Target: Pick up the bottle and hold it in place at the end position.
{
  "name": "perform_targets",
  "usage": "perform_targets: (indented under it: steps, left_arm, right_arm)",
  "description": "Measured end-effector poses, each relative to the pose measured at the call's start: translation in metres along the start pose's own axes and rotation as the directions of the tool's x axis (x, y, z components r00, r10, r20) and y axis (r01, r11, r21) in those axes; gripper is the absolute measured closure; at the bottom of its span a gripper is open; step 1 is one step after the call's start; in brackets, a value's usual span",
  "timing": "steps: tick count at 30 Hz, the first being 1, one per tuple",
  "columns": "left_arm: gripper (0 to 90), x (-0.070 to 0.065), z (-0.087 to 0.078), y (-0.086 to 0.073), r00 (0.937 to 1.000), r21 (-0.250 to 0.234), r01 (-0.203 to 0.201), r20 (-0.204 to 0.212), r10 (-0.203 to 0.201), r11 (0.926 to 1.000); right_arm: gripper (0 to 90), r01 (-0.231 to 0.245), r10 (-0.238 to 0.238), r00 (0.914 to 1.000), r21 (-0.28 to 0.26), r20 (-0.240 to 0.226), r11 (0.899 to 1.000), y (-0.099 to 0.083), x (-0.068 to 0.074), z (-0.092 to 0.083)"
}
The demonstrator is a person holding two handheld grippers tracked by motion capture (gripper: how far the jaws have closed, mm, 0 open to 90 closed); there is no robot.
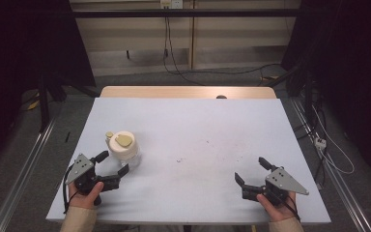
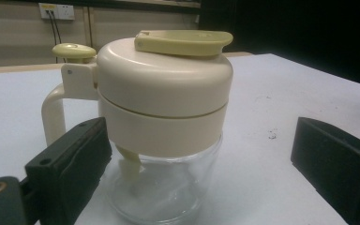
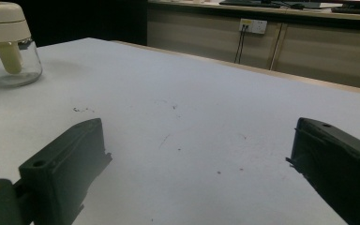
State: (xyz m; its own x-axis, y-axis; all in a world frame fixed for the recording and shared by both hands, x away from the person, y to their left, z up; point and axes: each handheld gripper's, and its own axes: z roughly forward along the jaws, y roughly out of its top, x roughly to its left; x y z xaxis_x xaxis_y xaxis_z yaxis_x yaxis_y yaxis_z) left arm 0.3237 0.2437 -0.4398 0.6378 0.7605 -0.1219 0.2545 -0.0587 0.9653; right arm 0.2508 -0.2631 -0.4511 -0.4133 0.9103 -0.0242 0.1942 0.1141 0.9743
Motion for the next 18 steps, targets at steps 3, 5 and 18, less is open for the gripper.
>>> perform_targets:
  steps: [3,5,18]
  left_arm:
    - [4.5,-0.0002,-0.0002,0.0002,1.0,-0.002,-0.001,0.0,0.001,1.0]
    - [4.5,-0.0002,0.0,0.0003,1.0,-0.001,-0.001,0.001,0.001,1.0]
    - [3.8,-0.0013,0.0051,0.0022,0.9991,0.026,-0.036,-0.023,0.037,0.999]
  right_arm:
    - [2.9,0.0,0.0,1.0,0.001,0.002,1.0,0.0002,0.0003,-0.0001]
    - [3.1,0.0,0.0,1.0,0.007,0.0,1.0,0.0,0.0003,0.0002]
    - [3.1,0.002,-0.002,0.9998,0.001,-0.022,1.0,0.0005,0.0011,0.0019]
